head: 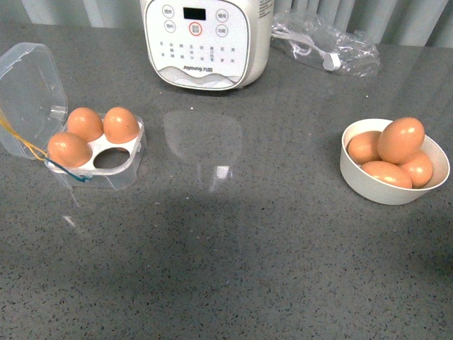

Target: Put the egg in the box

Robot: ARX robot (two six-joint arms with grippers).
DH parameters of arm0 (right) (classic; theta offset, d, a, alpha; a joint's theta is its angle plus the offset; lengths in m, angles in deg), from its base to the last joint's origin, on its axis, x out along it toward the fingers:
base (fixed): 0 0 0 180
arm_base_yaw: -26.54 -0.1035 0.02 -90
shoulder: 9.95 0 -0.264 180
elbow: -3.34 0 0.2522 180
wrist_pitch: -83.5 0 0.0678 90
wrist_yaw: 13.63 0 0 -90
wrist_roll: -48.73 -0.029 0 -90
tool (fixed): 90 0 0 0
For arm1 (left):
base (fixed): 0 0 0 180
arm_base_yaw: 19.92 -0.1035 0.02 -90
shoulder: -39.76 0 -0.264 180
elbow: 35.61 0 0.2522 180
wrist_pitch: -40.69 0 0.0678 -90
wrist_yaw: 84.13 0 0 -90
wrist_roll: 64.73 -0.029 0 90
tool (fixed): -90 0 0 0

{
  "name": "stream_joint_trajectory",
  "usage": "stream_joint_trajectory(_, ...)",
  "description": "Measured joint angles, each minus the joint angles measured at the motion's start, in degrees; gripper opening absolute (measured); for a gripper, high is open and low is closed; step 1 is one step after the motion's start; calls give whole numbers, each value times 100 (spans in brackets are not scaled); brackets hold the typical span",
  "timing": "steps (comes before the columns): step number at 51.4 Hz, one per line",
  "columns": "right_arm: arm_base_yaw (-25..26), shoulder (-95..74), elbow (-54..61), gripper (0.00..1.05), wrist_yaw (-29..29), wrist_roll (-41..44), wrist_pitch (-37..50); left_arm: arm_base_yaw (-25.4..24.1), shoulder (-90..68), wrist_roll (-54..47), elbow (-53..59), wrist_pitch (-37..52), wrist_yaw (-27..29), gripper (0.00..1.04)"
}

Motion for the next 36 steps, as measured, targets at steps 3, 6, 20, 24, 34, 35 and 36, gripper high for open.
stream_joint_trajectory(3, 0, 0, 0, 97, 0, 0, 0, 0, 0, 0, 0, 0, 0, 98)
stream_joint_trajectory(6, 0, 0, 0, 97, 0, 0, 0, 0, 0, 0, 0, 0, -2, 98)
stream_joint_trajectory(20, 0, 0, 0, 97, 0, 0, 0, 0, 0, 0, 0, 0, -2, 98)
stream_joint_trajectory(24, 0, 0, 0, 97, 0, 0, 0, 0, 0, 0, 0, 0, -2, 98)
stream_joint_trajectory(34, 0, 0, 0, 97, 0, 0, 0, 0, 0, 0, 0, 0, -2, 98)
stream_joint_trajectory(35, 0, 0, 0, 97, 0, 2, 0, 0, 0, 0, 0, 0, -2, 98)
stream_joint_trajectory(36, 0, 0, 0, 97, 0, 0, 0, 0, 0, 0, 0, 0, 0, 98)
